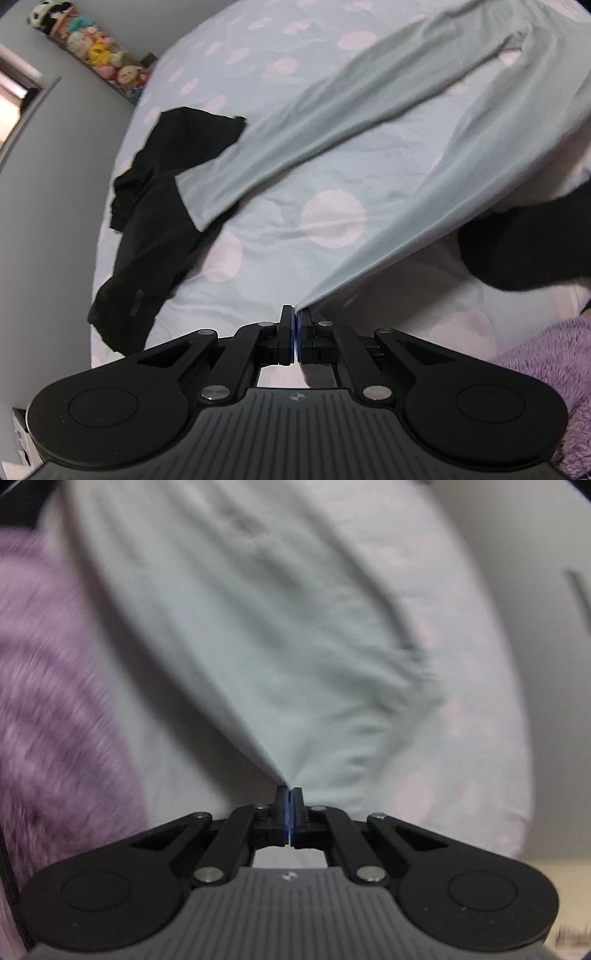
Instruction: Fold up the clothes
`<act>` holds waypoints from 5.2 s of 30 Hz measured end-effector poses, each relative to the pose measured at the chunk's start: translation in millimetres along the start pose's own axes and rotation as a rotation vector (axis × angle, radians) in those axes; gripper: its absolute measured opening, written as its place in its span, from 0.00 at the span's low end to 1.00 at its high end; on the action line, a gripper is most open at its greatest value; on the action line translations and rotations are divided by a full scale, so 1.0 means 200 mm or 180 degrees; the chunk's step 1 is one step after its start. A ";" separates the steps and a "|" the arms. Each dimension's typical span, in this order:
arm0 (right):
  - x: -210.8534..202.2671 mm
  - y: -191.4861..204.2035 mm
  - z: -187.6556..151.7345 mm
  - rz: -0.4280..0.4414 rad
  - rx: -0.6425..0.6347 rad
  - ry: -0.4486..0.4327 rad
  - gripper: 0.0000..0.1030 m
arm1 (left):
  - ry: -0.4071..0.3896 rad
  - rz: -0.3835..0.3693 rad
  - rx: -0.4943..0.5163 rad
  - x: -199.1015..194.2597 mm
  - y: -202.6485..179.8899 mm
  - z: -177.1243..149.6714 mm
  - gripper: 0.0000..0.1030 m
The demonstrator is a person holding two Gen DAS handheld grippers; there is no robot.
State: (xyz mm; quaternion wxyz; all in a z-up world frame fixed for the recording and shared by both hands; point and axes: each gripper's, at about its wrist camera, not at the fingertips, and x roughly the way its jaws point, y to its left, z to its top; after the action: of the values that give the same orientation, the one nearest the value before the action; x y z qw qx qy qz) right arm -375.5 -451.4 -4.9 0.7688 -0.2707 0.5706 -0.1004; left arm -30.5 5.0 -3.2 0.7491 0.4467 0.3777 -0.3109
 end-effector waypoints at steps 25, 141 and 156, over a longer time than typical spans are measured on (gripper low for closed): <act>0.33 -0.47 0.61 -0.1303 0.0898 -0.0159 0.00 | 0.0023 -0.0045 -0.0107 0.33 0.45 0.61 0.00; 0.90 -1.16 0.03 0.0056 0.4686 -0.0139 0.42 | 0.0190 -0.0318 -0.3601 1.02 0.71 0.30 0.55; 0.82 -1.21 0.08 0.0638 0.4388 -0.0183 0.04 | 0.0184 -0.0339 -0.3657 1.02 0.71 0.31 0.57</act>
State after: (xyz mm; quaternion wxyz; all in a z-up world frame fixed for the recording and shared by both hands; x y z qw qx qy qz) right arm -268.7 -723.9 -8.2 0.7856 0.3305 0.3785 -0.3611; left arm 208.4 -18.4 -94.2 0.8442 -0.0429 0.5282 -0.0809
